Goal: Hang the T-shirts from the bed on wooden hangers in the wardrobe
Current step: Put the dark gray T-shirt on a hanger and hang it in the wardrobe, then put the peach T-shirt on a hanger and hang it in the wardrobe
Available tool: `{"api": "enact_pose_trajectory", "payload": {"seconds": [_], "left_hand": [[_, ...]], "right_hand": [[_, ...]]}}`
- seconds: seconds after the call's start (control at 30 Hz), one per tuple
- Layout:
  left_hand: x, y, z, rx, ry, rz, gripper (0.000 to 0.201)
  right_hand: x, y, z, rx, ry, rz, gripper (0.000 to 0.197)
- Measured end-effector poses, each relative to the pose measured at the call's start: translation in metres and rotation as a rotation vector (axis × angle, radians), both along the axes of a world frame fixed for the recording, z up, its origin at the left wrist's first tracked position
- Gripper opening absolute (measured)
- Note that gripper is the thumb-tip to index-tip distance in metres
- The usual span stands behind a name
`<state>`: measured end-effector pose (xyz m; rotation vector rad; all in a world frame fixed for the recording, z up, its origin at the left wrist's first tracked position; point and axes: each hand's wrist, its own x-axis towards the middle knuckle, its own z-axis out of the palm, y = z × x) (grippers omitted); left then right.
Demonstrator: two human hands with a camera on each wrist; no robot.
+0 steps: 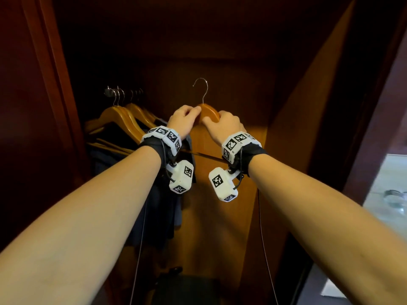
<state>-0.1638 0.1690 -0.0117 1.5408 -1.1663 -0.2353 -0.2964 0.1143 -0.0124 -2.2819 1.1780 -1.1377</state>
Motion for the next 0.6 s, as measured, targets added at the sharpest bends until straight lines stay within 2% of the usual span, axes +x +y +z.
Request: {"api": "enact_pose_trajectory", "payload": {"seconds": [0.1, 0.2, 0.33, 0.5, 0.6], "left_hand": [[-0.019, 0.008, -0.006, 0.042, 0.075, -0.110, 0.055], [-0.035, 0.016, -0.013, 0.103, 0.130, -0.233, 0.056], [-0.051, 0.031, -0.024, 0.112, 0.115, -0.329, 0.044], [-0.059, 0.055, -0.050, 0.087, 0.194, -0.473, 0.037], [-0.064, 0.069, -0.078, 0.066, 0.264, -0.549, 0.034]], "right_hand": [[-0.025, 0.012, -0.007, 0.018, 0.006, -0.024, 0.037], [-0.047, 0.026, -0.012, 0.036, -0.001, -0.037, 0.039], [-0.073, 0.046, -0.023, 0.067, 0.011, -0.046, 0.043], [-0.091, 0.072, -0.051, 0.064, -0.011, -0.067, 0.048], [-0.103, 0.090, -0.078, 0.083, -0.019, -0.103, 0.053]]}}
